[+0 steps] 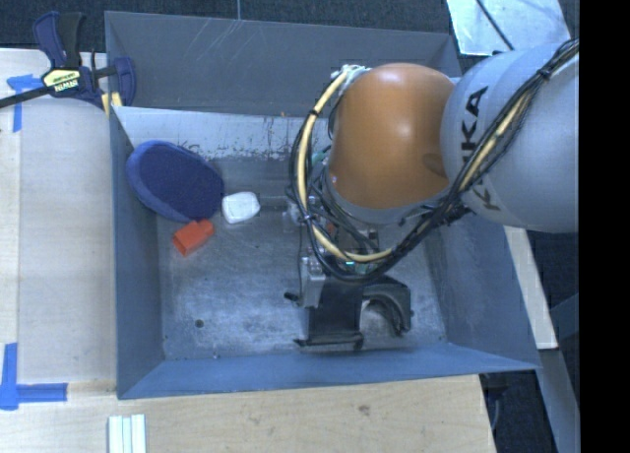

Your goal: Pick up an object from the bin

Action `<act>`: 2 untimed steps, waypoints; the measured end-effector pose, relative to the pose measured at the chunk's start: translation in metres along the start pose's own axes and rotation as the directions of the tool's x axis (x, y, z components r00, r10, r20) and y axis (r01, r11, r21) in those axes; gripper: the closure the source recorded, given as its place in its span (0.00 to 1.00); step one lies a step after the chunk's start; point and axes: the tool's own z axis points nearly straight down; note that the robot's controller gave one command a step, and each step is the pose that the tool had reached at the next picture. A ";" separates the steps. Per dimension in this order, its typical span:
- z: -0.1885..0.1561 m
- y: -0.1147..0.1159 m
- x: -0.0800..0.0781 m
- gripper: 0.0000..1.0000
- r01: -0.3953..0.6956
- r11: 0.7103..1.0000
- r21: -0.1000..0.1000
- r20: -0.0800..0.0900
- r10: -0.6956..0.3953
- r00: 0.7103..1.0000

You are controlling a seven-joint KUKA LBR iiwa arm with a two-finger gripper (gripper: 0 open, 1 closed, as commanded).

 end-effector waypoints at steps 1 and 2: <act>0.011 -0.064 -0.022 0.00 0.092 0.996 0.003 0.007 -0.092 0.996; 0.068 -0.068 -0.023 0.00 0.311 0.950 0.000 0.002 -0.311 0.950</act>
Offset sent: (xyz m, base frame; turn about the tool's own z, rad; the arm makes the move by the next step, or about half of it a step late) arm 0.0206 -0.0599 -0.0104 -0.0977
